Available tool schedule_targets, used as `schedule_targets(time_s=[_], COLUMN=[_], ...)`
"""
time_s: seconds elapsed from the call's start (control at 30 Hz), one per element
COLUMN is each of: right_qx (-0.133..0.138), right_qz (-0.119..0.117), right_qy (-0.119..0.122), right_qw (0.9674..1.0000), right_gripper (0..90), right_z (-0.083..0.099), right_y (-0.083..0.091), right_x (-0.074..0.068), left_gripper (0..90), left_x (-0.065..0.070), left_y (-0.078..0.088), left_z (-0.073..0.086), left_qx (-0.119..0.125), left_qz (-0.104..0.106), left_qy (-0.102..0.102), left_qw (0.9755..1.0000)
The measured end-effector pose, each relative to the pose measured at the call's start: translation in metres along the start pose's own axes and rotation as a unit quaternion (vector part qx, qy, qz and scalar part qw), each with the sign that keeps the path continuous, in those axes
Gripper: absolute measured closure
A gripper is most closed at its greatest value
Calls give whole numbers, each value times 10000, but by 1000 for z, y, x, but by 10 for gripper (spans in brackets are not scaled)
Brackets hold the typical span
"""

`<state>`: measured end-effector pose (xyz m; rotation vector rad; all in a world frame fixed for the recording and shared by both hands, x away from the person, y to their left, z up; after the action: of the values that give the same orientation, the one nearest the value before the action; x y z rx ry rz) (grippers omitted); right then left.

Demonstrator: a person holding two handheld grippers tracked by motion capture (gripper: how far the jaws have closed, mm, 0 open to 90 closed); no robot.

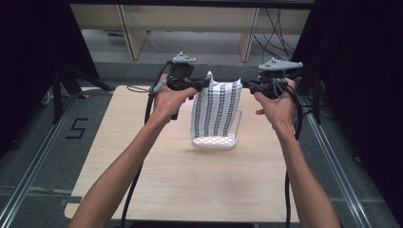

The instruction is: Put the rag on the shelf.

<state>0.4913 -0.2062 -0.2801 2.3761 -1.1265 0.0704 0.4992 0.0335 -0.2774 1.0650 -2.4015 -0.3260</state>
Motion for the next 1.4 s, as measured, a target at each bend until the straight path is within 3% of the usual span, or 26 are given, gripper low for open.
schedule_targets(time_s=[0.27, 0.4, 0.43, 0.73, 0.87, 0.9, 1.27, 1.4], right_qx=[-118, -102, -131, -123, -131, -236, -650, -717], right_qz=[133, 143, 135, 115, 132, 142, 167, 167], right_qy=[-99, -139, -241, -241, -318, -356, -497, -510], right_qw=[9998, 9997, 9995, 9996, 9993, 9990, 9965, 9960], right_gripper=[897, 896, 896, 896, 896, 896, 895, 894], right_z=[-4, -9, -11, -17, -15, -13, 3, 6], right_y=[-14, -17, -18, -28, -37, -43, -73, -79], right_x=[15, 19, 21, 28, 31, 33, 41, 41], left_gripper=[826, 825, 825, 824, 824, 823, 820, 816], left_x=[-1, -2, -3, -13, -19, -22, -44, -47], left_y=[-15, -17, -17, -21, -29, -34, -63, -68], left_z=[-7, -10, -12, -26, -25, -24, -15, -11], left_qx=[-10, -7, -21, 33, 26, 2, -248, -306], left_qz=[-124, -111, -122, -252, -269, -289, -391, -486], left_qy=[113, 139, 144, 268, 397, 431, 550, 507], left_qw=[9999, 9998, 9998, 9993, 9988, 9987, 9974, 9971])
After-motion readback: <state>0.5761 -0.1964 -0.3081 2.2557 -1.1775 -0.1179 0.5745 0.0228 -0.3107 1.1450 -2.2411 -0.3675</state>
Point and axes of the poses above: each handheld gripper's, and its own axes: y roughly backward along the jaws, z roughly out of its underside, x roughly to its right, the point moved 2 cm from there along -y, roughly forward along the jaws, and after that the axes turned 13 degrees about y, right-handed, at the moved point
